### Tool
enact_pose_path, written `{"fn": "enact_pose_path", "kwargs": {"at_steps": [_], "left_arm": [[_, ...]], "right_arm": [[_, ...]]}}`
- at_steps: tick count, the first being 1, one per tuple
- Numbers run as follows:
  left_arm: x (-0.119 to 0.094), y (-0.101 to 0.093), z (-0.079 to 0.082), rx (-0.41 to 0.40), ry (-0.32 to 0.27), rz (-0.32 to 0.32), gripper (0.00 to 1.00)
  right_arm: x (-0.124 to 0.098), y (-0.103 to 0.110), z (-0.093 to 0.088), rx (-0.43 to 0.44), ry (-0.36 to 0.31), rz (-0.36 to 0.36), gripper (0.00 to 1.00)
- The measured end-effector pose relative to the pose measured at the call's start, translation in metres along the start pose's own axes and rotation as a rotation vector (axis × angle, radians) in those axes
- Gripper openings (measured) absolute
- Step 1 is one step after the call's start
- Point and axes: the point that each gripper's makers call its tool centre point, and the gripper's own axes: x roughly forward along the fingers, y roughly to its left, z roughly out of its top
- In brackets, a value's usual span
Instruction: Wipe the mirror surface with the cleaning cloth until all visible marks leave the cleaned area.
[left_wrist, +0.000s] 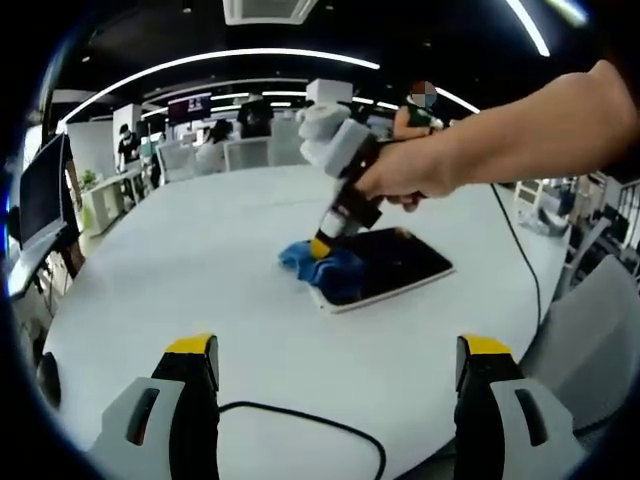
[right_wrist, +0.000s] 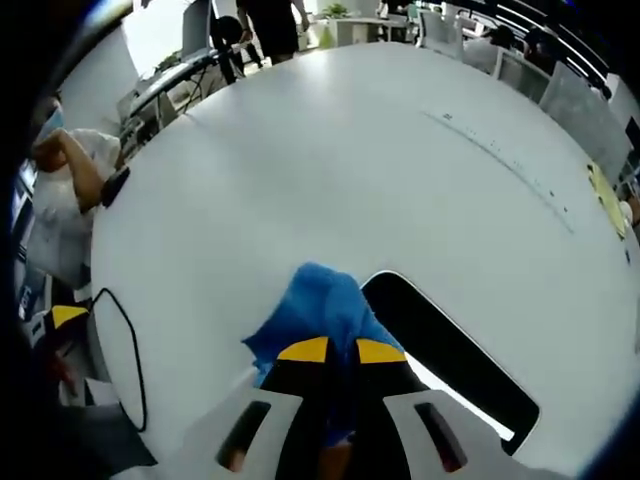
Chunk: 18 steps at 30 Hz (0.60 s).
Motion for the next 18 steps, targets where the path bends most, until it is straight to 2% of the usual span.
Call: {"fn": "enact_pose_path", "kwargs": {"at_steps": [13,18], "left_arm": [[0.0,-0.001,0.0,-0.007,0.002,-0.006,0.99],[0.0,-0.001,-0.001,-0.004,0.005,-0.004,0.99]], "right_arm": [[0.003,-0.006,-0.001,-0.031,-0.003,0.005,0.03],[-0.003,-0.012,-0.009,-0.027,-0.002,0.001,0.03]]}}
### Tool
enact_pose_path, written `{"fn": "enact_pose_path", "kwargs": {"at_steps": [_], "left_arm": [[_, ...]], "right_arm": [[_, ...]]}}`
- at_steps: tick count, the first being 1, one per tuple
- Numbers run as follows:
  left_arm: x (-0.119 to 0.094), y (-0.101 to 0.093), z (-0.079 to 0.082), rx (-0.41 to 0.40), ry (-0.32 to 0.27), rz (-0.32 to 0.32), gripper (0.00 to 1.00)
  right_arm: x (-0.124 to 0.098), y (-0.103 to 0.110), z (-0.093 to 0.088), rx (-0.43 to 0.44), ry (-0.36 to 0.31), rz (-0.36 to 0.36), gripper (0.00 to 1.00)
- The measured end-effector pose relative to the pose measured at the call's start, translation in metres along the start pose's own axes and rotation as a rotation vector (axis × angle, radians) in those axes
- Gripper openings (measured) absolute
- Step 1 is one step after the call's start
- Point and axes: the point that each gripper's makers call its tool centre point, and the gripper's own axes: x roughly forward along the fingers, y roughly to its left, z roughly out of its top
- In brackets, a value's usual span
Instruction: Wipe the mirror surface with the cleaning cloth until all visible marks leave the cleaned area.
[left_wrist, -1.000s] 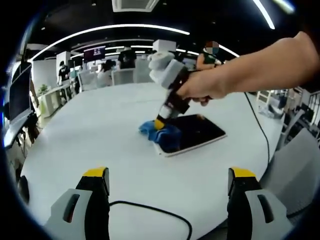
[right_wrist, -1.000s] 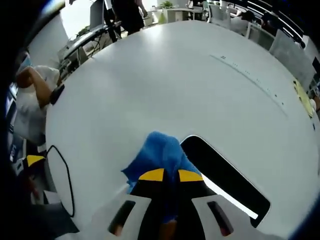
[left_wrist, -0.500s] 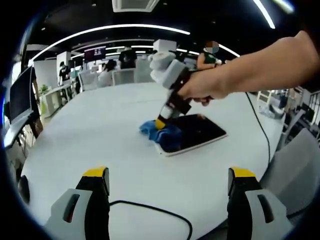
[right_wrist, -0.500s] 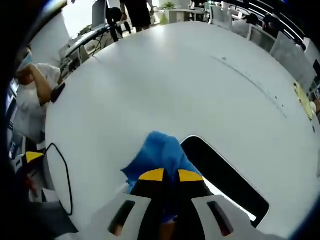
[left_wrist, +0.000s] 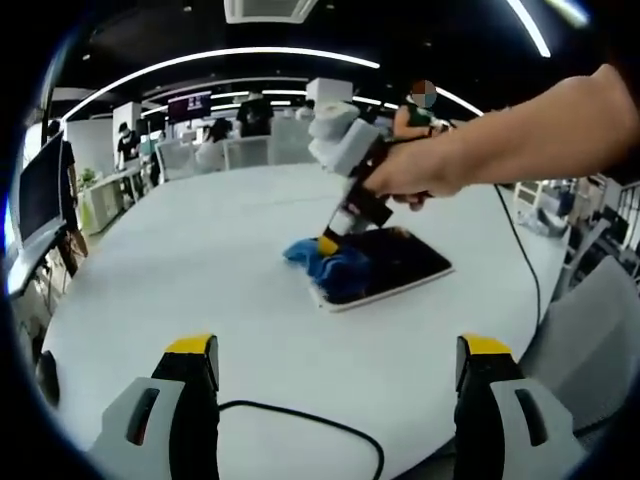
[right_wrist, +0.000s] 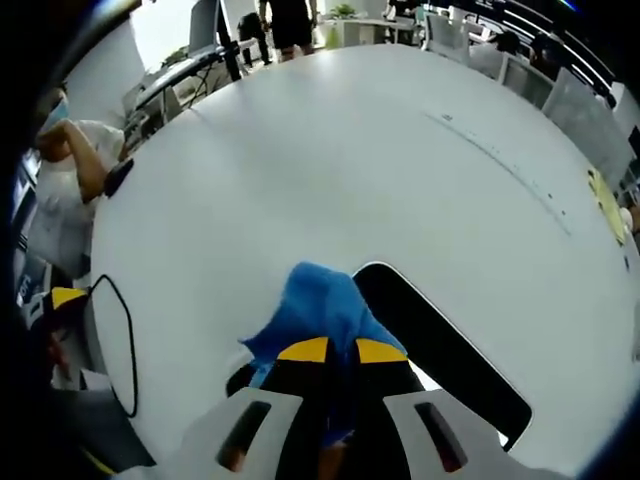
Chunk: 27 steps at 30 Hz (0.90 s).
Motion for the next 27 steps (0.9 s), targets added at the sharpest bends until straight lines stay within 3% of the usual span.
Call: {"fn": "enact_pose_path", "kwargs": {"at_steps": [27], "left_arm": [[0.001,-0.006,0.001,0.028,0.015,-0.01,0.99]], "right_arm": [[-0.029,-0.044,-0.049,0.023,0.019,-0.026,0.03]]}}
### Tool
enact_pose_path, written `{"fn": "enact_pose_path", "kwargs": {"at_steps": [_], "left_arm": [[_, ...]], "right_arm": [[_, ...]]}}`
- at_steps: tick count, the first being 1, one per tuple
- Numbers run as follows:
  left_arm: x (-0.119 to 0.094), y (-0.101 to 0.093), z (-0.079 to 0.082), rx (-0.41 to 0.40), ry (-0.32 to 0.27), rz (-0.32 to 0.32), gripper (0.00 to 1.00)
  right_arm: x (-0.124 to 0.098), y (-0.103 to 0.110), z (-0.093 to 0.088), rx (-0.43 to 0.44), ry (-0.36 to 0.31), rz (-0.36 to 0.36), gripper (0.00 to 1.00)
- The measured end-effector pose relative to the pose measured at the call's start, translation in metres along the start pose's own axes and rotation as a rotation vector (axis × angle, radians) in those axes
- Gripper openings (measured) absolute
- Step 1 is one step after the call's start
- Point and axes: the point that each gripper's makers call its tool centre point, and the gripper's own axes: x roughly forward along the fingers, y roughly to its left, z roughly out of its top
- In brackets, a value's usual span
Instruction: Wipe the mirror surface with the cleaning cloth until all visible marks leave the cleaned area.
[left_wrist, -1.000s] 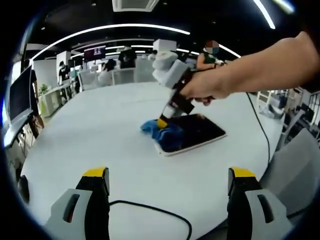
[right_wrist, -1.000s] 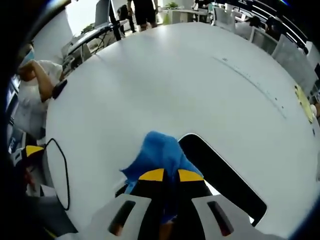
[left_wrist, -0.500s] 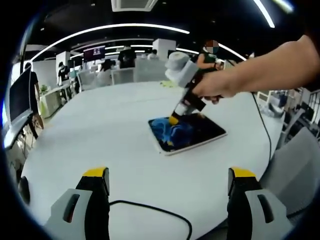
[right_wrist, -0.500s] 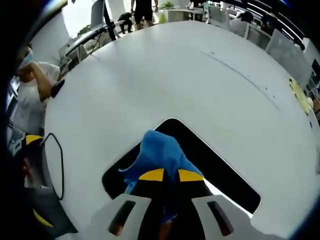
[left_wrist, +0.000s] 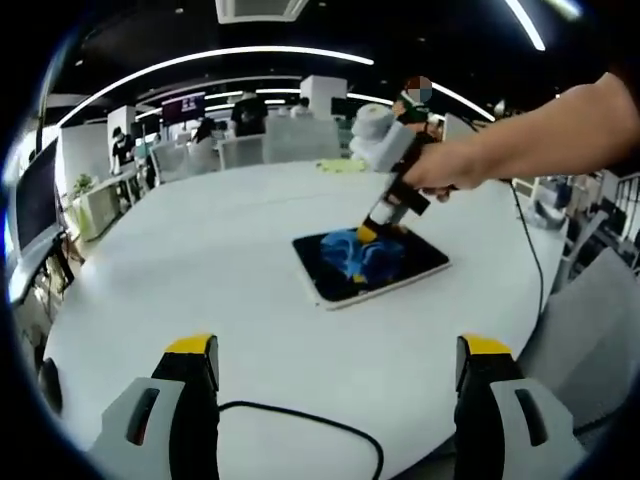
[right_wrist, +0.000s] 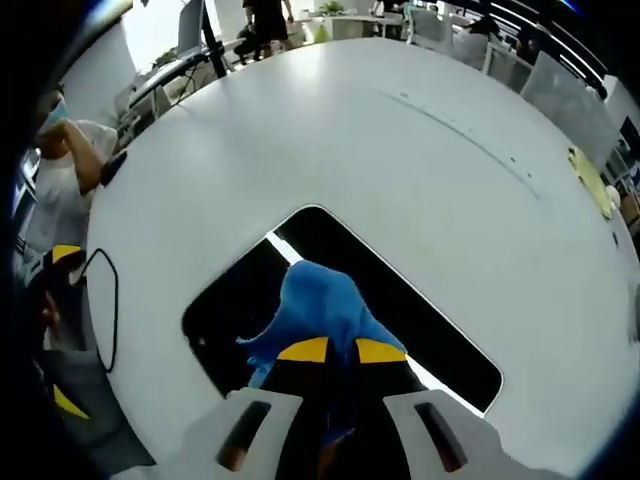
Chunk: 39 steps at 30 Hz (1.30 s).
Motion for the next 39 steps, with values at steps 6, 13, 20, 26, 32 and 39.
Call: {"fn": "enact_pose_path", "kwargs": {"at_steps": [6,13,20,26,32,39], "left_arm": [[0.001,0.0,0.0,0.005,0.003,-0.002,0.99],[0.001,0.0,-0.001,0.007,0.004,-0.005,0.99],[0.001,0.0,-0.002,0.012,0.007,-0.004,0.99],[0.001,0.0,-0.003,0.013,0.009,-0.005,0.99],[0.001,0.0,-0.003,0.016,0.009,-0.004,0.99],[0.001,-0.001,-0.003,0.016,0.006,-0.005,0.99]], "right_arm": [[-0.005,-0.012,-0.011,0.012,0.006,-0.001,0.03],[-0.009,-0.032,-0.025,0.028,0.022,-0.014,0.03],[-0.009,-0.053,-0.037,0.05,0.033,-0.031,0.03],[-0.016,-0.064,-0.049,0.064,0.045,-0.046,0.03],[-0.021,-0.073,-0.059,0.075,0.05,-0.056,0.03],[-0.025,-0.084,-0.07,0.091,0.068,-0.063,0.03]]}}
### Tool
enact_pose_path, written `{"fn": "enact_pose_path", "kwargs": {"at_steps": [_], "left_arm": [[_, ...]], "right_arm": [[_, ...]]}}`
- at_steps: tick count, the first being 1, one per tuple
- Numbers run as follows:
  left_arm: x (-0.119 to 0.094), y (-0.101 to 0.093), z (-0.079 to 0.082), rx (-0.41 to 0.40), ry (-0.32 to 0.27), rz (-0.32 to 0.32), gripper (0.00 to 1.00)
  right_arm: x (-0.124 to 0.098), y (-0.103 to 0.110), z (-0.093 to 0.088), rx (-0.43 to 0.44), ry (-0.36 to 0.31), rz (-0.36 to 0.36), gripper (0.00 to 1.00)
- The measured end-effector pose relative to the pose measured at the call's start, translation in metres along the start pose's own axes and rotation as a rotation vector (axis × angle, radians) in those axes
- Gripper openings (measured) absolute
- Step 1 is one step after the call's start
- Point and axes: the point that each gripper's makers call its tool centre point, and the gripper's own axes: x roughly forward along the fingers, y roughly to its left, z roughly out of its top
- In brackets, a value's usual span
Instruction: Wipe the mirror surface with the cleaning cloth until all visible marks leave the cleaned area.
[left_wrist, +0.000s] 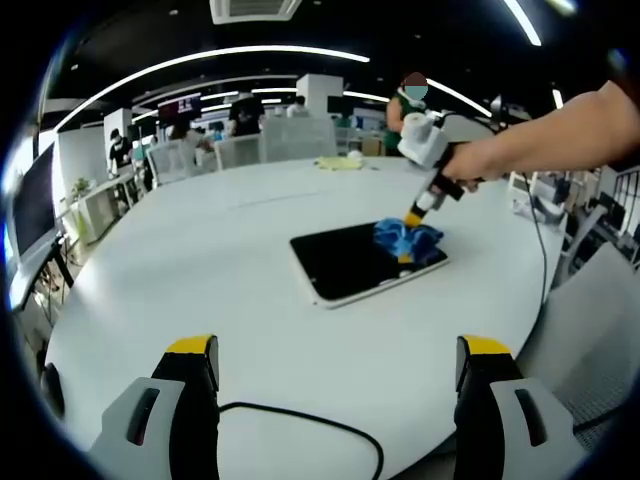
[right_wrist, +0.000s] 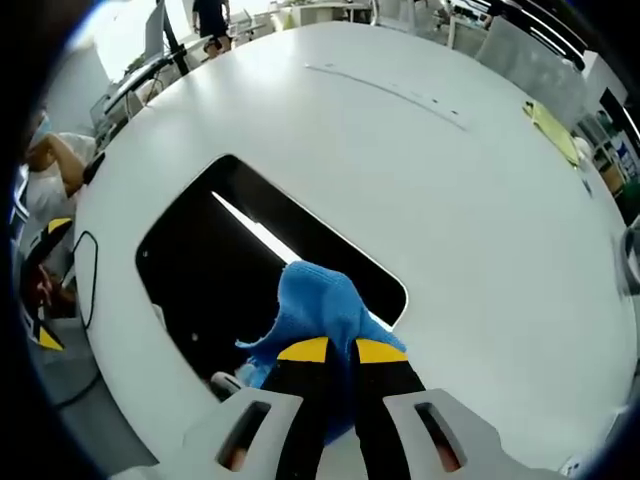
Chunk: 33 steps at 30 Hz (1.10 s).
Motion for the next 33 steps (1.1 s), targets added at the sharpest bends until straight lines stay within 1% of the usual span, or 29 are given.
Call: {"fn": "enact_pose_path", "kwargs": {"at_steps": [8,13,16,20,24,31,33], "left_arm": [[0.0,-0.001,0.0,0.0,-0.002,-0.002,0.99],[0.0,0.0,0.001,-0.002,-0.005,0.0,0.99],[0.0,0.001,0.001,-0.004,-0.007,0.004,0.99],[0.0,0.001,0.001,-0.004,-0.009,0.006,0.99],[0.0,0.001,0.002,-0.004,-0.01,0.005,0.99],[0.0,0.0,0.002,0.002,-0.007,-0.001,0.99],[0.0,0.0,0.001,0.004,-0.006,-0.001,0.99]], "right_arm": [[-0.009,0.007,-0.005,-0.001,-0.001,-0.008,0.03],[-0.009,0.007,-0.005,0.004,0.0,0.001,0.03],[-0.01,0.008,-0.005,-0.01,0.003,-0.006,0.03],[-0.005,0.004,-0.004,-0.016,-0.004,-0.015,0.04],[-0.007,0.006,-0.007,-0.028,-0.006,-0.029,0.04],[-0.012,0.011,-0.014,-0.018,-0.01,-0.022,0.04],[-0.013,0.013,-0.016,-0.029,-0.01,-0.025,0.04]]}}
